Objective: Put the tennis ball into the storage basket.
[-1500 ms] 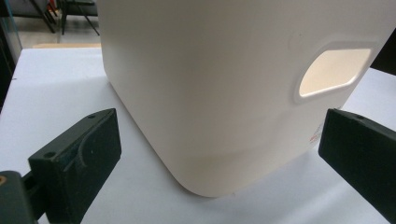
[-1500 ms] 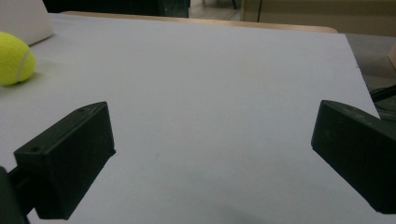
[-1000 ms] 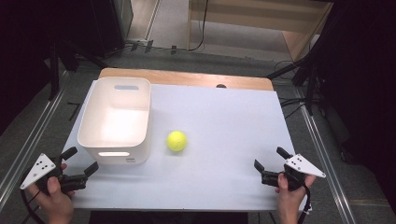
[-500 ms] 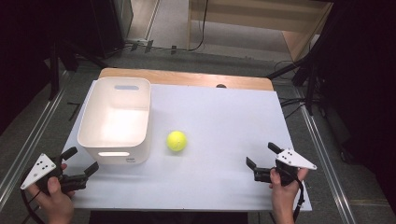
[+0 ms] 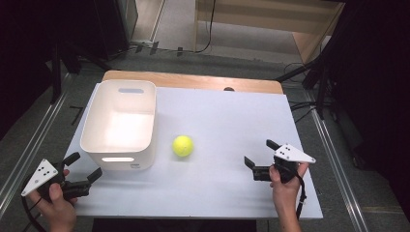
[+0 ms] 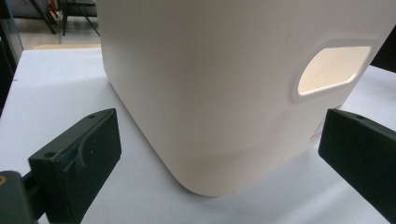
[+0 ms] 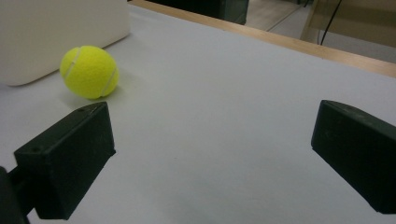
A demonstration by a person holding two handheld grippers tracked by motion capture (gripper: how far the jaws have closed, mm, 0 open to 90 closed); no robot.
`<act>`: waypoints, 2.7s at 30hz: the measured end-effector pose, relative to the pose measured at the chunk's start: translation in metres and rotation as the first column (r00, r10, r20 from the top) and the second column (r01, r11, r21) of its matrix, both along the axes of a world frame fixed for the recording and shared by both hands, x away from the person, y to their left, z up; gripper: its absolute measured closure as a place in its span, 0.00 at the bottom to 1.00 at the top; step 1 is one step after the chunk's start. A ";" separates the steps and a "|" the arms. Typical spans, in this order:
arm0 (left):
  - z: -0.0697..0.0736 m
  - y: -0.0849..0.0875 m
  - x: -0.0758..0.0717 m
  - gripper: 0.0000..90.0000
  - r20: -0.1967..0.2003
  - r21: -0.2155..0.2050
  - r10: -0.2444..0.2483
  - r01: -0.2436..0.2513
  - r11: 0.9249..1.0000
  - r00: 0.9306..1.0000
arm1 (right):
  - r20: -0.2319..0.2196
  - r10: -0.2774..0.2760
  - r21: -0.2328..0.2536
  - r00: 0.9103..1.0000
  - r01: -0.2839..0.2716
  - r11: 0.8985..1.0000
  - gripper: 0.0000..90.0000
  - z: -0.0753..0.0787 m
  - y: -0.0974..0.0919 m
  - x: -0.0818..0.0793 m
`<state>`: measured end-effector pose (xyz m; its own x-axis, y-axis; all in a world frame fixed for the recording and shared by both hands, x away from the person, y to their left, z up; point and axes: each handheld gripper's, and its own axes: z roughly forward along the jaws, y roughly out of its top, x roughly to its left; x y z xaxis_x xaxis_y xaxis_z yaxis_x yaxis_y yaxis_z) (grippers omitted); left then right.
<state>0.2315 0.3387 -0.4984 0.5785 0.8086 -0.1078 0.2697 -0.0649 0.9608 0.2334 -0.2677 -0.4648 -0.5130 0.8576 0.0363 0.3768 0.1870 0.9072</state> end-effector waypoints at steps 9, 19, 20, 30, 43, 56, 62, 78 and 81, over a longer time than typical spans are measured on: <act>0.000 0.000 0.000 0.00 0.000 -0.002 0.001 -0.001 1.000 1.000 | -0.007 0.023 -0.004 1.000 -0.023 1.000 0.00 0.006 0.010 0.013; 0.000 0.000 0.000 0.00 0.000 -0.002 0.000 0.000 1.000 1.000 | -0.025 0.049 -0.005 0.998 -0.050 0.999 0.00 0.010 0.022 0.024; 0.000 0.000 0.000 0.00 0.000 -0.001 0.000 0.000 1.000 1.000 | -0.026 0.054 -0.005 0.998 -0.054 0.999 0.00 0.010 0.023 0.026; 0.000 0.001 0.000 0.00 -0.004 -0.001 -0.002 0.002 1.000 1.000 | -0.034 0.094 -0.015 0.995 -0.094 0.995 0.00 0.013 0.040 0.038; 0.000 0.001 0.000 0.00 -0.004 -0.008 -0.004 0.004 1.000 1.000 | -0.050 0.159 -0.027 0.986 -0.160 0.987 0.00 0.017 0.069 0.058; 0.000 0.000 0.000 0.00 0.001 -0.008 0.000 0.000 1.000 1.000 | -0.066 0.208 -0.041 0.976 -0.211 0.977 0.00 0.024 0.088 0.074; 0.000 0.000 0.000 0.00 0.000 -0.008 -0.001 0.001 1.000 1.000 | -0.078 0.231 -0.044 0.970 -0.235 0.971 0.00 0.027 0.099 0.080; 0.000 0.000 0.000 0.00 -0.002 -0.010 -0.003 0.003 1.000 1.000 | -0.134 0.305 -0.062 0.943 -0.315 0.947 0.00 0.026 0.126 0.099; 0.000 0.001 0.000 0.00 -0.002 -0.012 -0.005 0.005 1.000 1.000 | -0.155 0.325 -0.066 0.933 -0.338 0.939 0.00 0.025 0.133 0.103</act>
<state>0.2317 0.3396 -0.4983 0.5820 0.8045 -0.1186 0.2712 -0.0546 0.9610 0.3368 -0.1349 -0.4396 -0.7640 0.6425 0.0591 0.4012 0.4013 0.8234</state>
